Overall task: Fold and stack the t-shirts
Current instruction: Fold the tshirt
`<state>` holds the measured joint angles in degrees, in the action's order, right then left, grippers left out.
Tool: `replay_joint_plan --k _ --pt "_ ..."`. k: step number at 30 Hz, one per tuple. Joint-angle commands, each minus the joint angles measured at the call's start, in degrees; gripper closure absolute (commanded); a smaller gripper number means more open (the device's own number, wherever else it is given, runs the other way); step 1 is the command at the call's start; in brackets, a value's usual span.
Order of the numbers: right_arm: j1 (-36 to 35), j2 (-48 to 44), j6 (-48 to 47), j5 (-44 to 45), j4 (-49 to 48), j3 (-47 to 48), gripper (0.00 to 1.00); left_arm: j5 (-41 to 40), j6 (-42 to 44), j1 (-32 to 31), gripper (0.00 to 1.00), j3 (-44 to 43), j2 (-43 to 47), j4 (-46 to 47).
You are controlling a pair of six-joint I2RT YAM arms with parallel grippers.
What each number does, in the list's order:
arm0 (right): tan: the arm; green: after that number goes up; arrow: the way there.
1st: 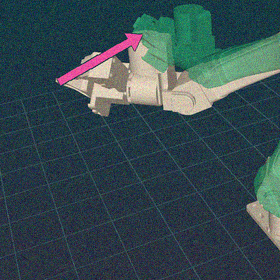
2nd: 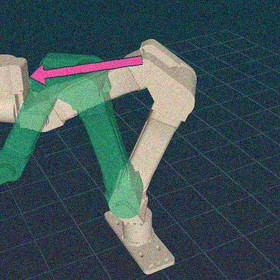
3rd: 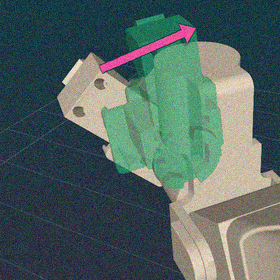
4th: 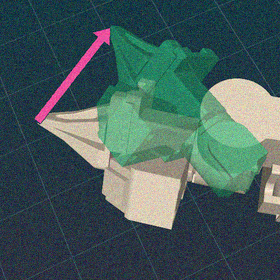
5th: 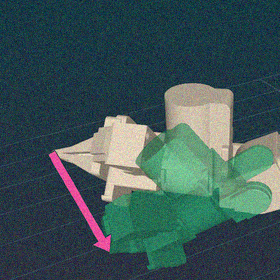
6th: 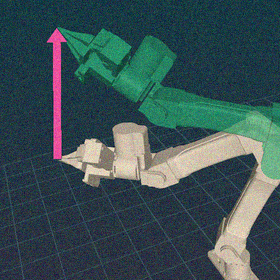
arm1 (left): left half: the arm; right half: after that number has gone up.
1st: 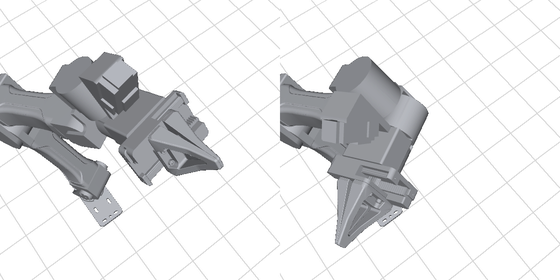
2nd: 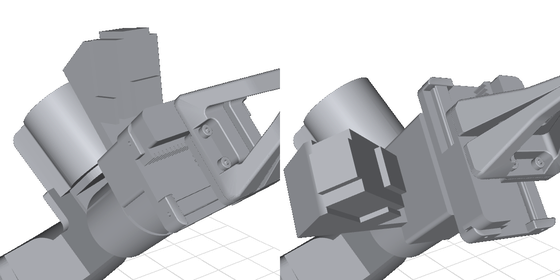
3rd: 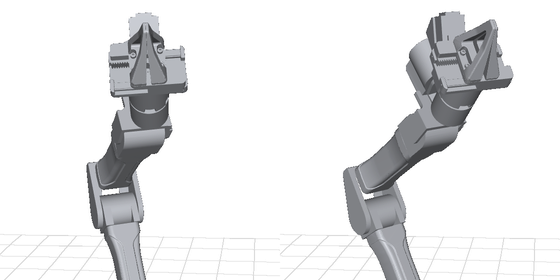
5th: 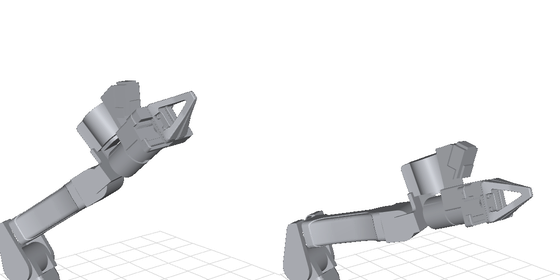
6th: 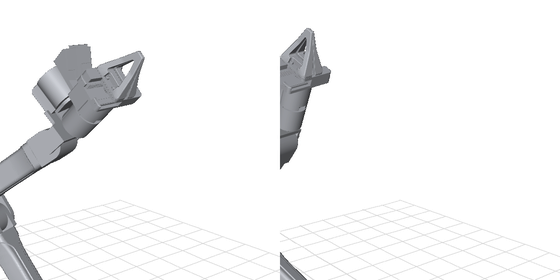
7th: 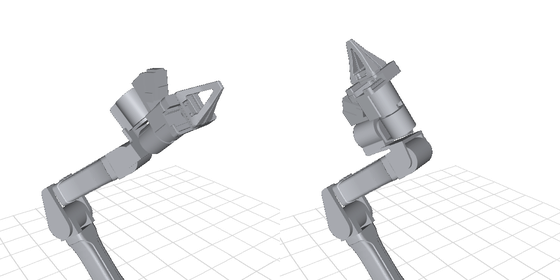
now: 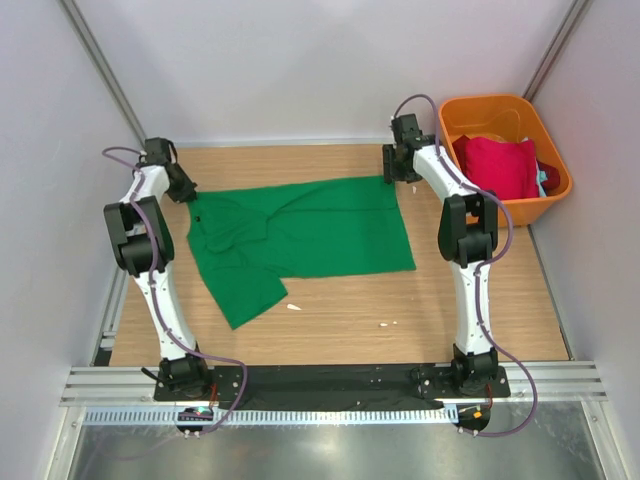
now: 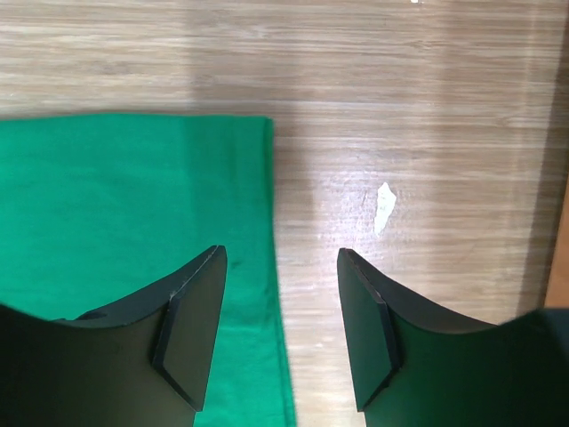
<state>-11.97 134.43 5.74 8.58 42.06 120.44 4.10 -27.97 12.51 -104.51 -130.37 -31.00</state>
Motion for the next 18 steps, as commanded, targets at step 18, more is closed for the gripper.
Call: replay_joint_plan --k 18 --pt "0.54 -9.27 16.23 -12.09 0.73 -5.39 0.46 -5.31 -8.59 -1.79 0.71 22.93 28.13 -5.02"
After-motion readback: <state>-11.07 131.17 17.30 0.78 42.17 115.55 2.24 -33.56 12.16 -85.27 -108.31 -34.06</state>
